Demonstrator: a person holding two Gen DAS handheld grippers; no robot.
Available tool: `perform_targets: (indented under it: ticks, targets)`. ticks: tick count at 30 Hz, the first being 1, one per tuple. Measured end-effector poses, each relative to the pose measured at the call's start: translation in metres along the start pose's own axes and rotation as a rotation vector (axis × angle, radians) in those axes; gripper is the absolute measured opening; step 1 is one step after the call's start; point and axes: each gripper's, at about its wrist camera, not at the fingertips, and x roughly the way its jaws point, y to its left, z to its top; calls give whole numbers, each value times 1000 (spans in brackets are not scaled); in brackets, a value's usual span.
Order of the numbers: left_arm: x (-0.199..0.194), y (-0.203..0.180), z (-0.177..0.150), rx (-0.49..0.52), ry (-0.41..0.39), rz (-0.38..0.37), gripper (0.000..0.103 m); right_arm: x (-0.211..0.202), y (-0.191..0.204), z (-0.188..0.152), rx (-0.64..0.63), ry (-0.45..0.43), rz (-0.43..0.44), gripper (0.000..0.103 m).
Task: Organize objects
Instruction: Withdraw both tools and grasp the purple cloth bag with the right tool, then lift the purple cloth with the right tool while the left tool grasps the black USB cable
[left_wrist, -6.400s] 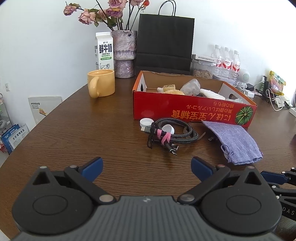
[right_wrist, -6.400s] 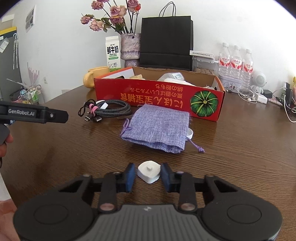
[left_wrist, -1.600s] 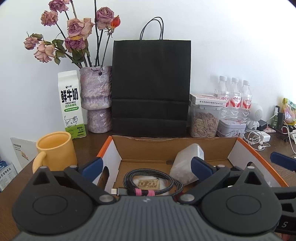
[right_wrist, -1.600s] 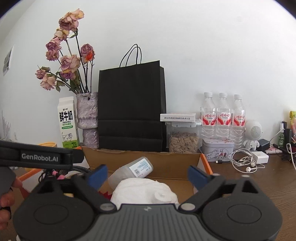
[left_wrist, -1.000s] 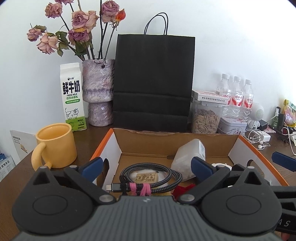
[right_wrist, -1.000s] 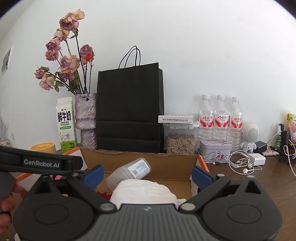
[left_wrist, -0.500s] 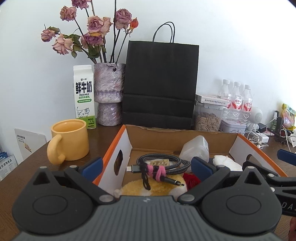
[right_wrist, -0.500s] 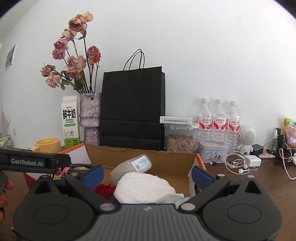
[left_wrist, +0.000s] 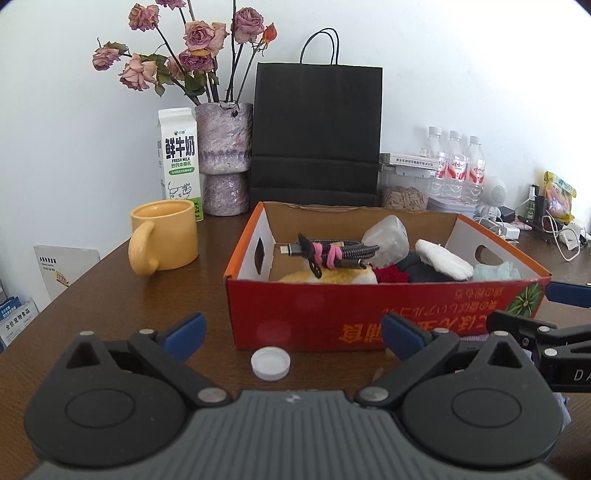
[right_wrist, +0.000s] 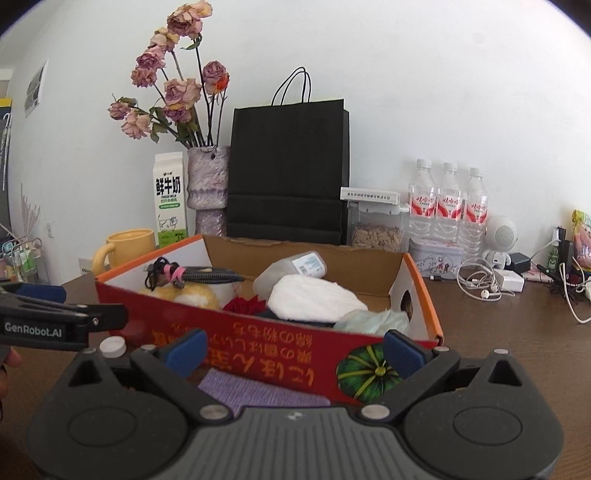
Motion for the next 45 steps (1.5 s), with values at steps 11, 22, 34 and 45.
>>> perform_targets:
  ticks: [11, 22, 34, 45]
  targets:
    - [-24, 7, -24, -17, 43, -43, 103, -25, 14, -29, 45, 163, 21, 102]
    - [-23, 8, -27, -29, 54, -61, 103, -7, 17, -28, 72, 238, 22, 103]
    - [-20, 10, -27, -47, 70, -76, 103, -1, 22, -25, 59, 228, 16, 74]
    - [-15, 11, -28, -51, 92, -66, 103, -20, 15, -23, 96, 108, 32, 22]
